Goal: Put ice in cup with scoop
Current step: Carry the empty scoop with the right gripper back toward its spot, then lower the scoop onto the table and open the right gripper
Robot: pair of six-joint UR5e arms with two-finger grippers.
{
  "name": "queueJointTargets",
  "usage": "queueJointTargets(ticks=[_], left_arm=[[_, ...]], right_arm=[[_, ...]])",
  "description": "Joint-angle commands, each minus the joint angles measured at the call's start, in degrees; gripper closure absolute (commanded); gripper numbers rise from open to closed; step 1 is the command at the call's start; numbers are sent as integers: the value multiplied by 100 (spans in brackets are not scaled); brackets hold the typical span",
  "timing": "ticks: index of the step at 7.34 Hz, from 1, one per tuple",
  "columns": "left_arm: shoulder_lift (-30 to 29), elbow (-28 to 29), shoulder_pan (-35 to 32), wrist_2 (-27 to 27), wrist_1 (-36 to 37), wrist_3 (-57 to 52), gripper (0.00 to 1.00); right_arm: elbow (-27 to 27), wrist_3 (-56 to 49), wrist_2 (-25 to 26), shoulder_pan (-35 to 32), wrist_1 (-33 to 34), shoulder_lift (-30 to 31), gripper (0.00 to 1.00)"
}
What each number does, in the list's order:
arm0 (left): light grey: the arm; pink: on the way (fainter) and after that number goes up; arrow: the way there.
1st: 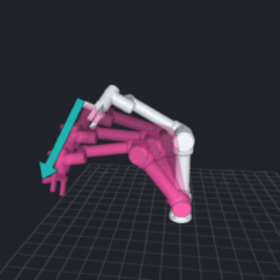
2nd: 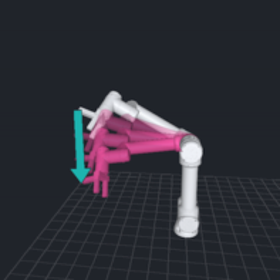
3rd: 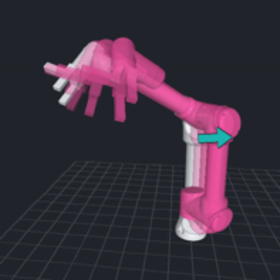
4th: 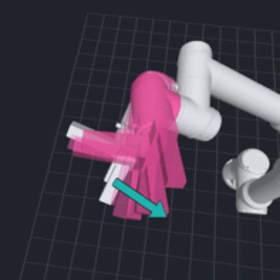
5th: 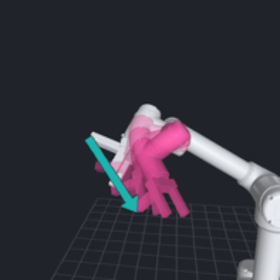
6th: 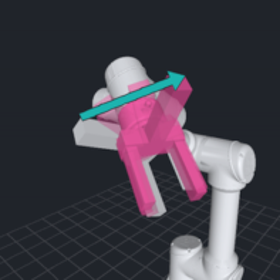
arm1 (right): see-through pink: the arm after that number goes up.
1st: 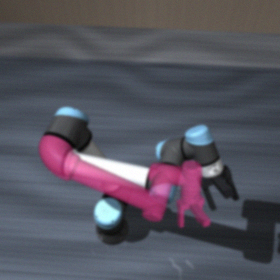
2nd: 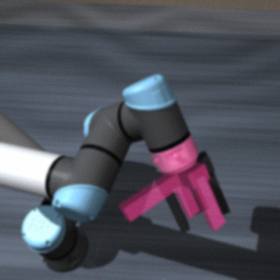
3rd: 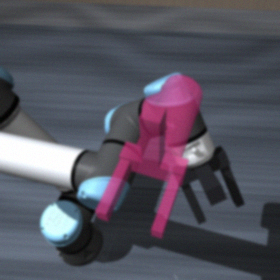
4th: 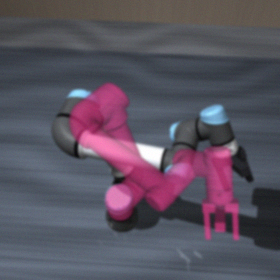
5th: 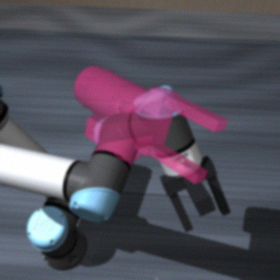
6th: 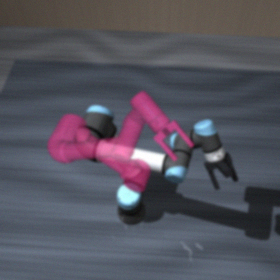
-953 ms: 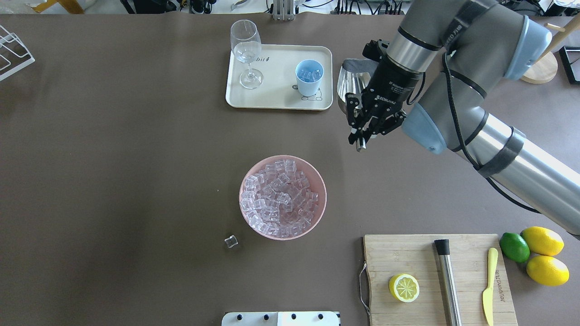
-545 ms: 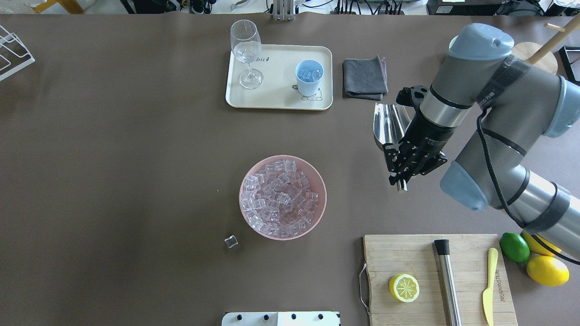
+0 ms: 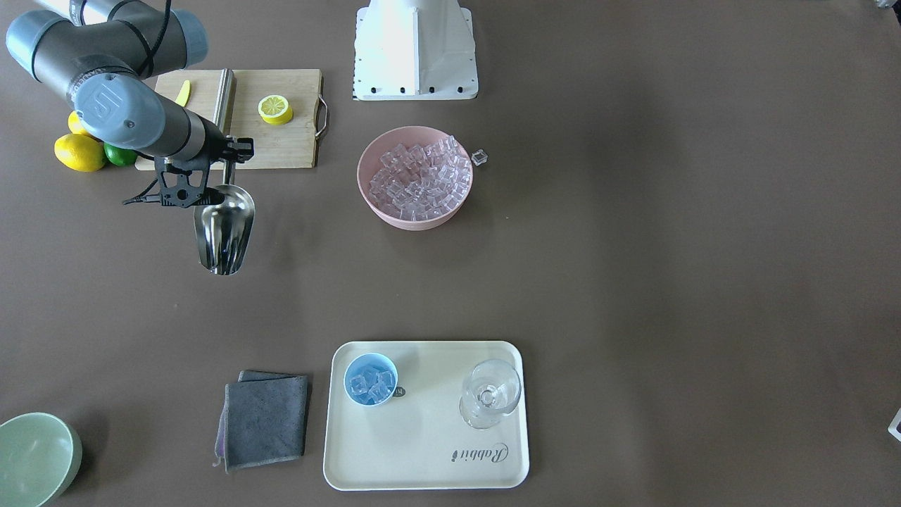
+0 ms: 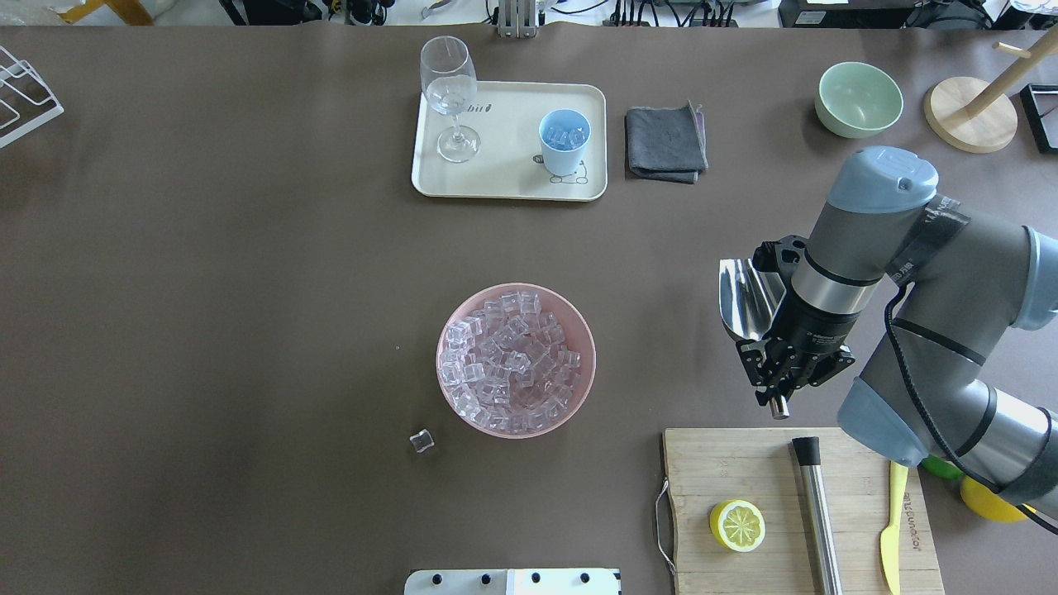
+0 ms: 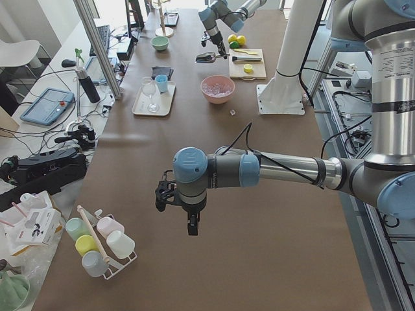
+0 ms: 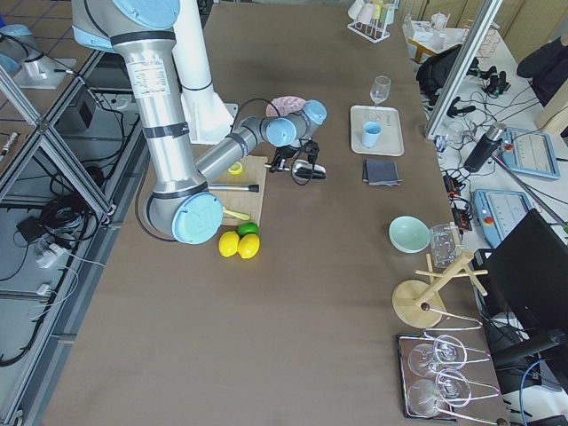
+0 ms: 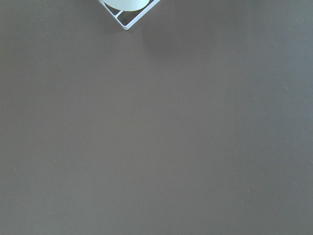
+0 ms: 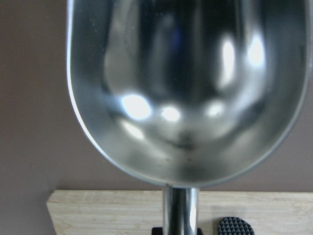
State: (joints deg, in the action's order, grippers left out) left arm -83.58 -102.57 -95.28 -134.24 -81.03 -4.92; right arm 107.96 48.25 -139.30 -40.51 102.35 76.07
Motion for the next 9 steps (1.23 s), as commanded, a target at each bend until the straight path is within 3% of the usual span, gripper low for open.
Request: queueJointTargets(ticks=[1, 9], left_arm=[[0, 18, 1, 3, 0, 9, 2], [-36, 62, 10, 3, 0, 18, 2]], right_arm=[[-46, -96, 148, 34, 22, 39, 100], [-459, -492, 351, -238, -40, -118, 100]])
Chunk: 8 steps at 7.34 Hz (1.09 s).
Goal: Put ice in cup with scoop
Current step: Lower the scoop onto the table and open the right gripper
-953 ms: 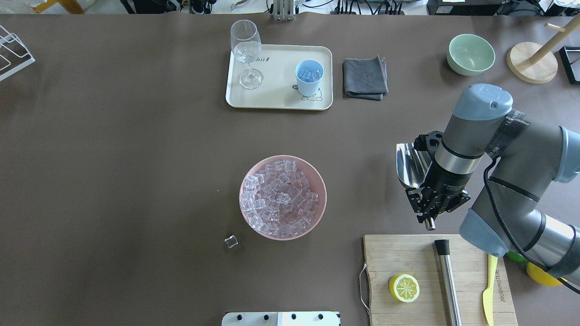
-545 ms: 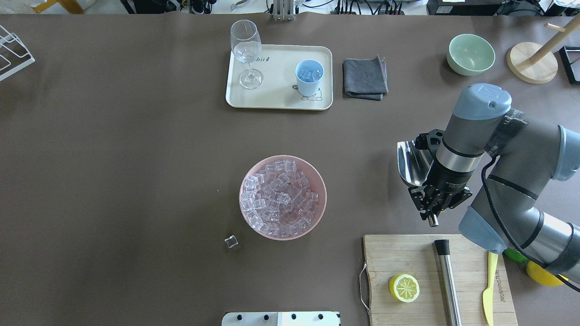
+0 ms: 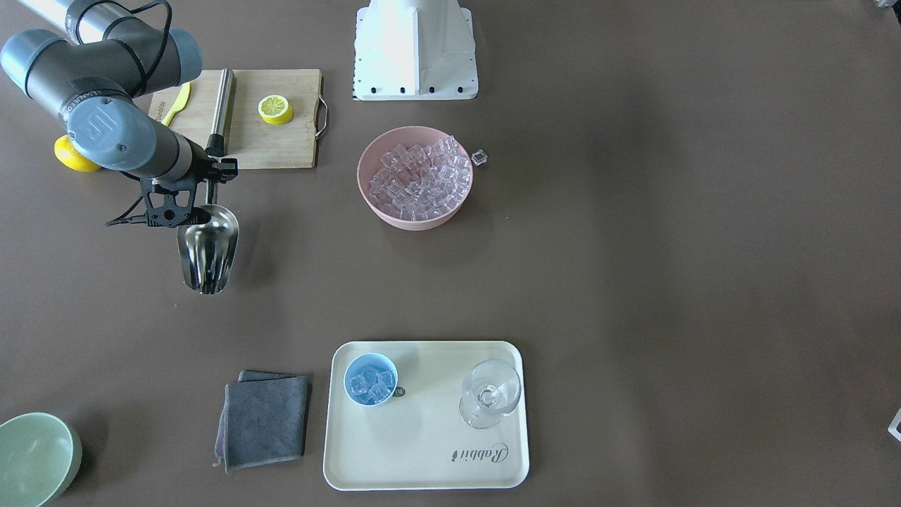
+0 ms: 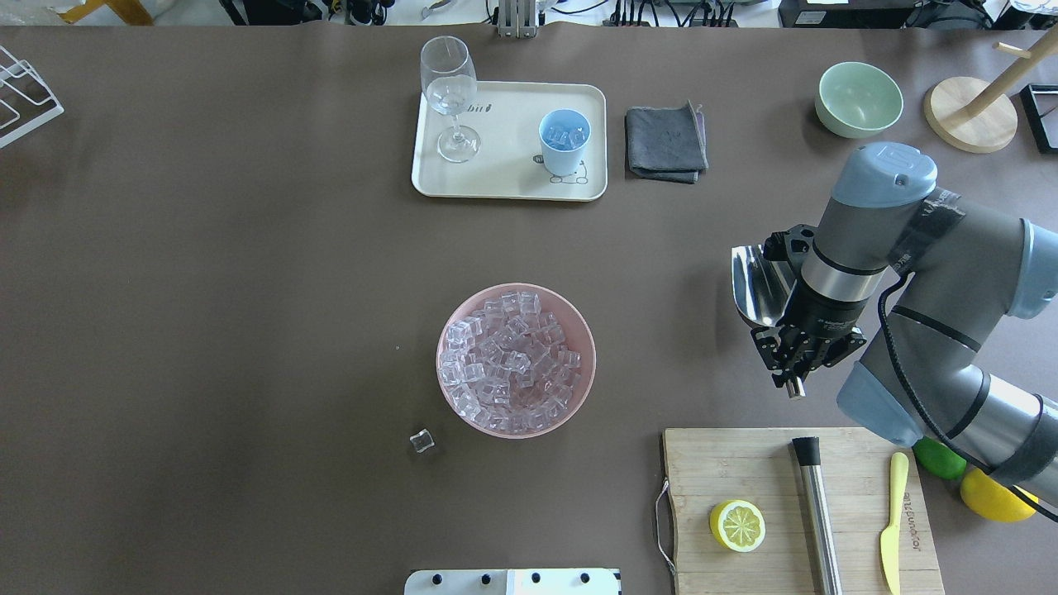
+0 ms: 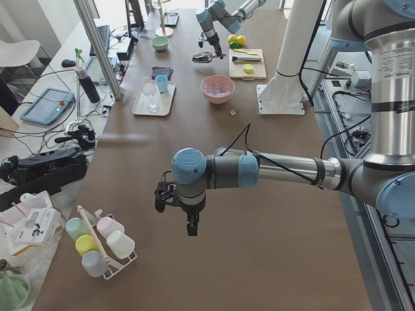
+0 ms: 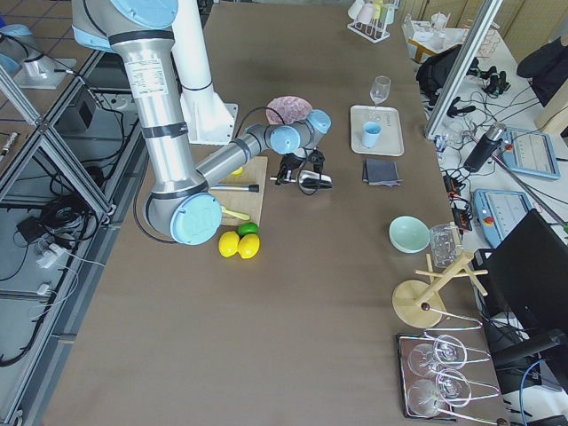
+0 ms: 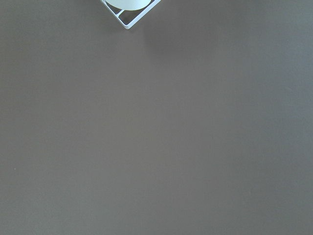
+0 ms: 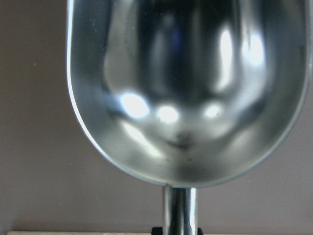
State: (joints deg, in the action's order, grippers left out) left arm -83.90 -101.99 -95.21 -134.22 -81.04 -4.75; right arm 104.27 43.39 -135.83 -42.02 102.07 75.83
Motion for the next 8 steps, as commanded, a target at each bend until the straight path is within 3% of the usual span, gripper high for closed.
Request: queueJointTargets(ticks=[1, 3, 8], left_arm=[[-4, 4, 11, 1, 0, 0, 2], [-4, 4, 11, 1, 9, 0, 2], [-4, 4, 29, 1, 18, 0, 2]], right_arm=[[-125, -6, 4, -131, -90, -103, 100], [-397, 12, -5, -140, -458, -156, 100], [-459, 82, -66, -140, -460, -217, 100]])
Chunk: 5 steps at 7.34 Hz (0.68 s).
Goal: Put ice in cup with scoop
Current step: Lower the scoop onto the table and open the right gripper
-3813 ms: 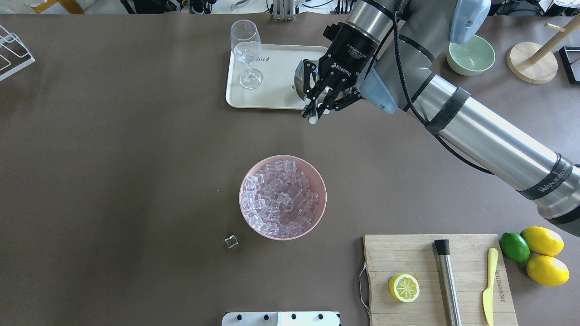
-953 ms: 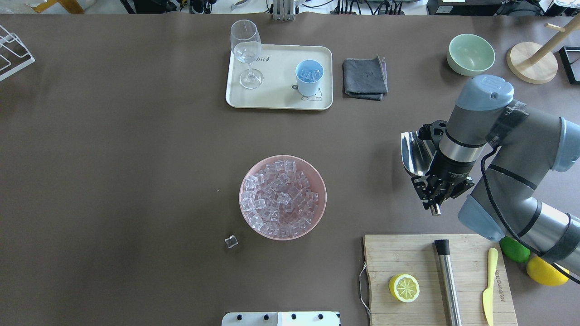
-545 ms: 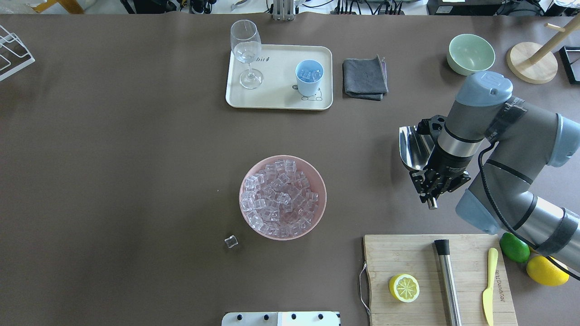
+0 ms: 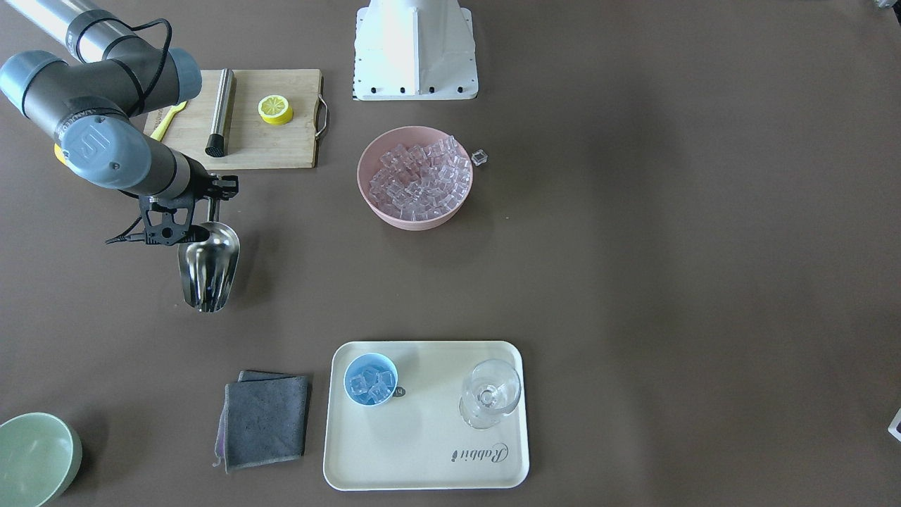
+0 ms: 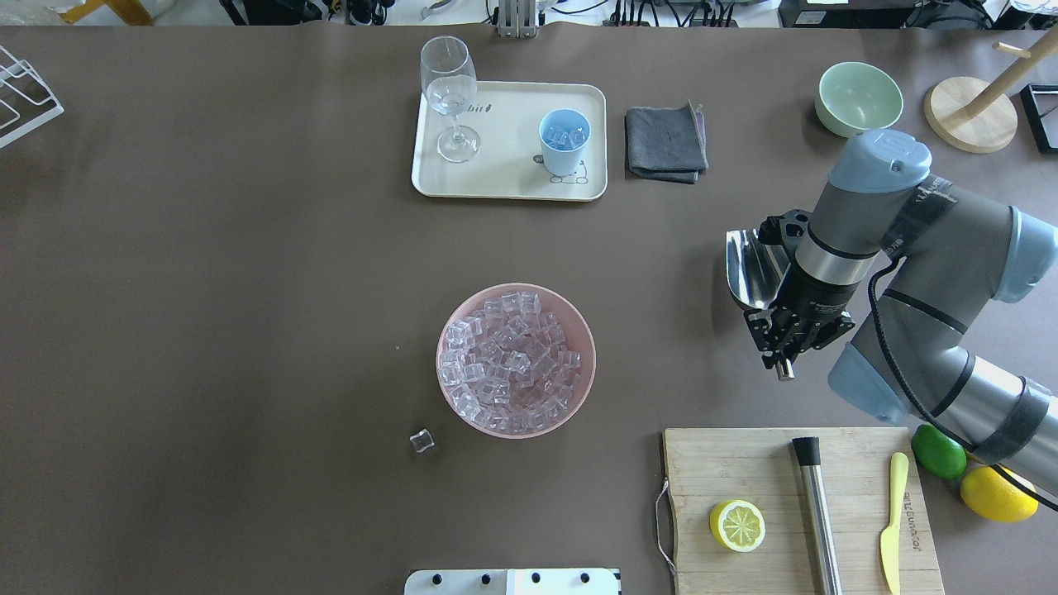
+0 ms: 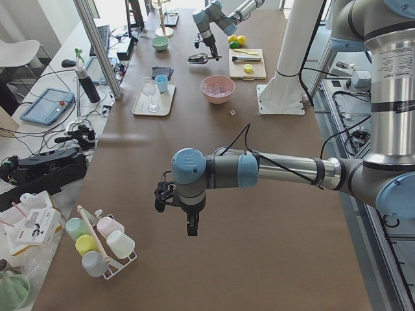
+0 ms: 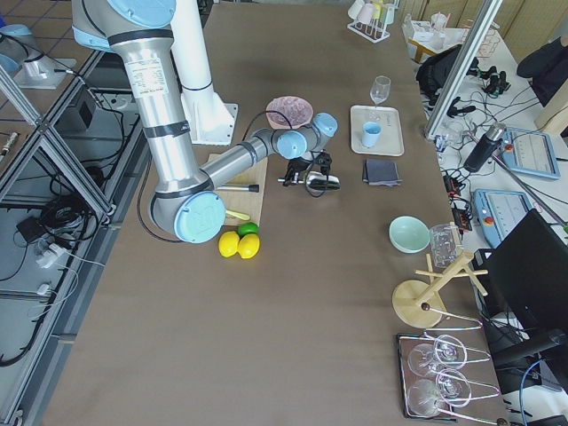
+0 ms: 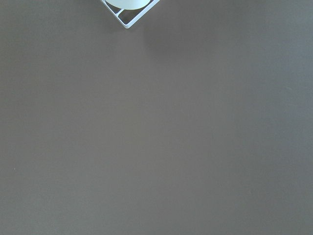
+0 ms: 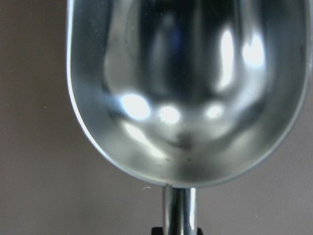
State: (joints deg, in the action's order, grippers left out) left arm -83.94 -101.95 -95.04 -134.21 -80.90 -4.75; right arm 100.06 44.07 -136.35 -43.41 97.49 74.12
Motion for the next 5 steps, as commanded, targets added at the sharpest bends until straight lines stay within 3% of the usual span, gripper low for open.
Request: queueJointTargets(ticks=[1, 4, 5], left_arm=[[-17, 44, 12, 0, 4, 0, 2], [-26, 62, 21, -9, 4, 0, 2], [-26, 70, 21, -9, 4, 0, 2]], right_arm=[[-109, 14, -41, 0, -2, -134, 100], [-162, 14, -50, 8, -2, -196, 100], [-206, 14, -50, 17, -28, -187, 68]])
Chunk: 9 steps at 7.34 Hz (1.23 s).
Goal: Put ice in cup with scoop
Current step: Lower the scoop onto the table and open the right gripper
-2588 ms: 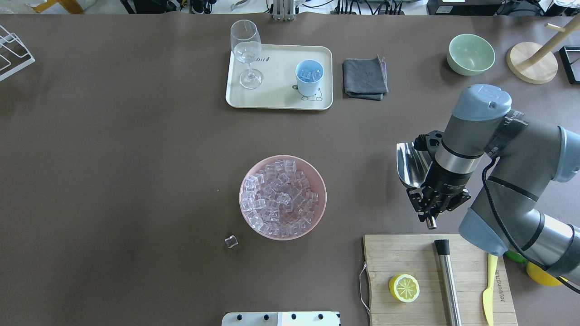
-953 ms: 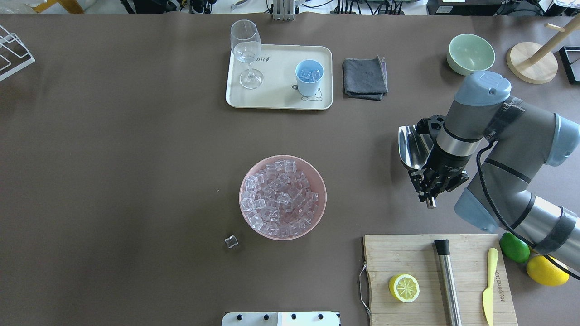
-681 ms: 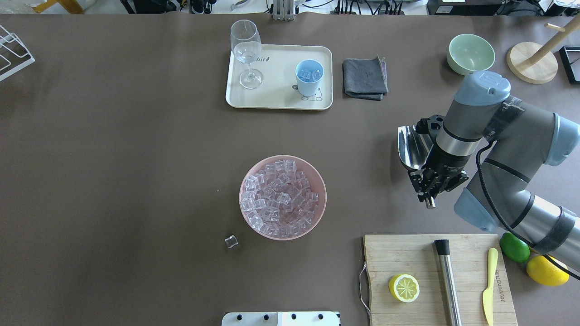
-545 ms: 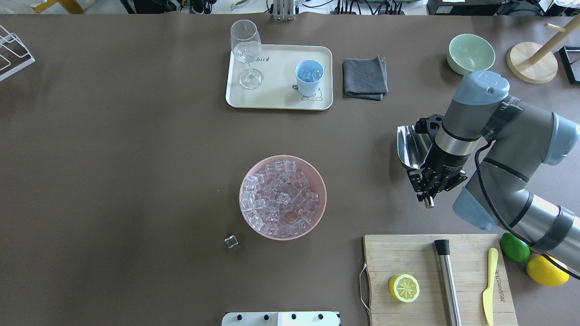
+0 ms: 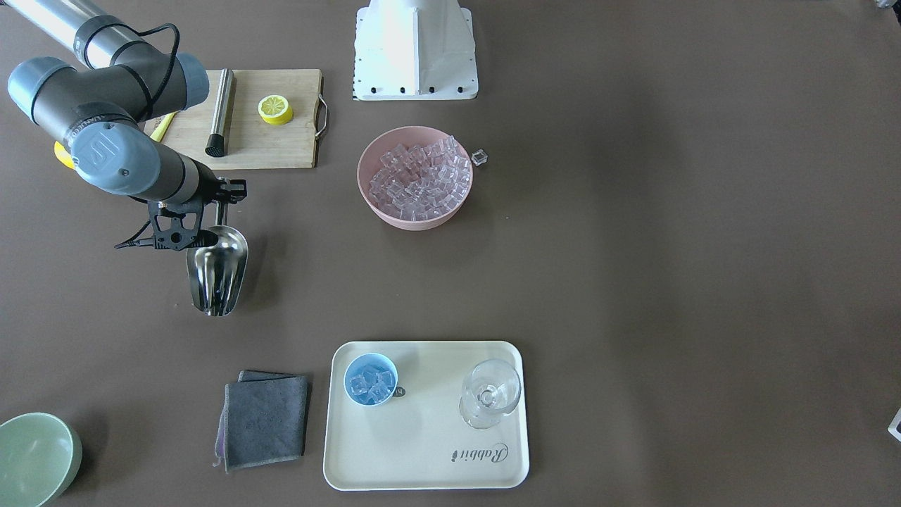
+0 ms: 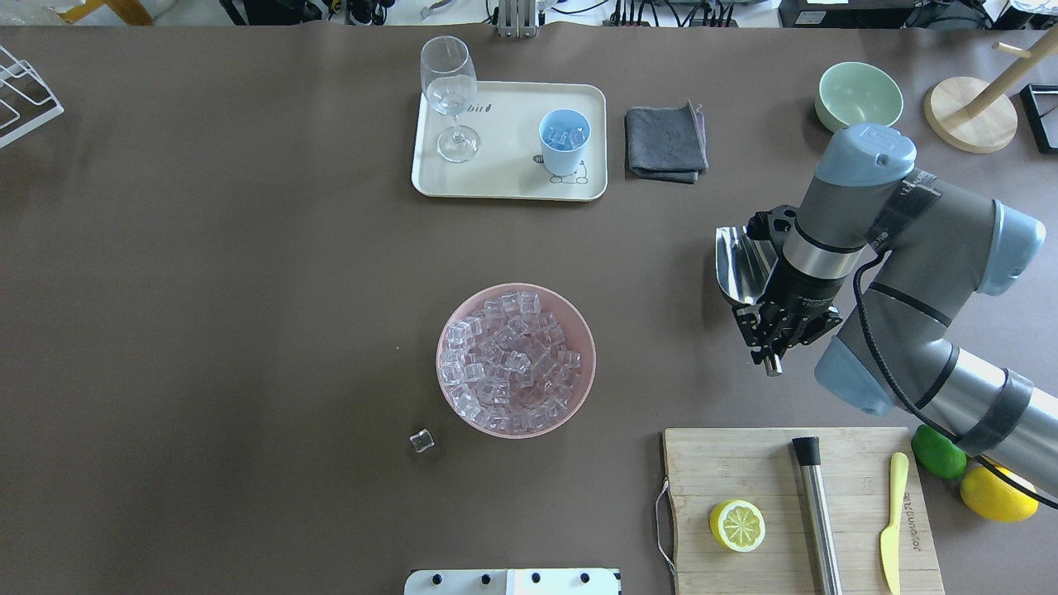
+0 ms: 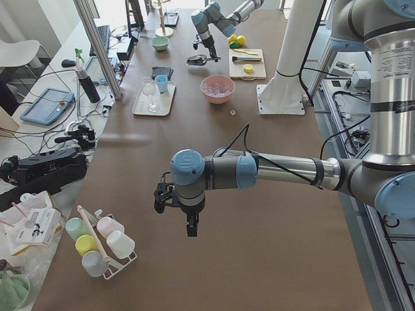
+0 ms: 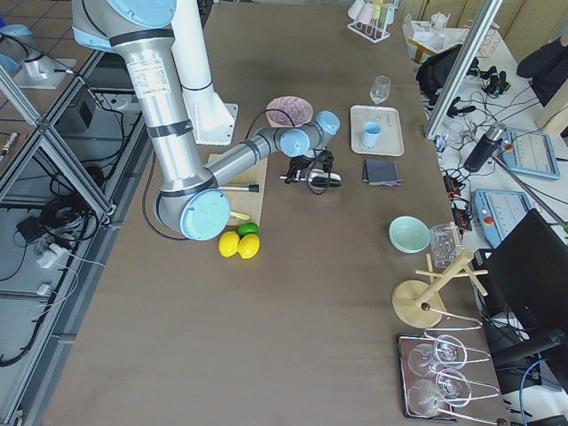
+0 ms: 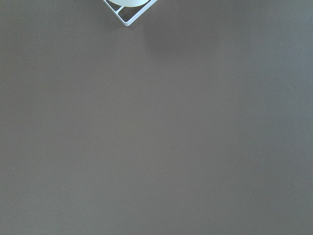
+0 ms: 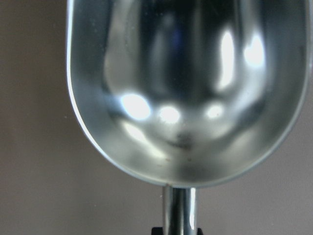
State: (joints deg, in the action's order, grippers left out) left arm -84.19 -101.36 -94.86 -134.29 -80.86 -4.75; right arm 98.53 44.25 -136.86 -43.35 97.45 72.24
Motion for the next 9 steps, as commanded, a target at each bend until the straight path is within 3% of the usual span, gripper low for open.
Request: queueJointTargets(ticks=[1, 6, 9], left_arm=[[-1, 11, 11, 0, -9, 0, 2], [-10, 46, 11, 0, 0, 0, 2], [-10, 46, 11, 0, -9, 0, 2]], right_arm=[[-149, 5, 10, 11, -286, 9, 1], [-46, 5, 1, -15, -350, 9, 0], [577, -179, 194, -619, -262, 455, 0]])
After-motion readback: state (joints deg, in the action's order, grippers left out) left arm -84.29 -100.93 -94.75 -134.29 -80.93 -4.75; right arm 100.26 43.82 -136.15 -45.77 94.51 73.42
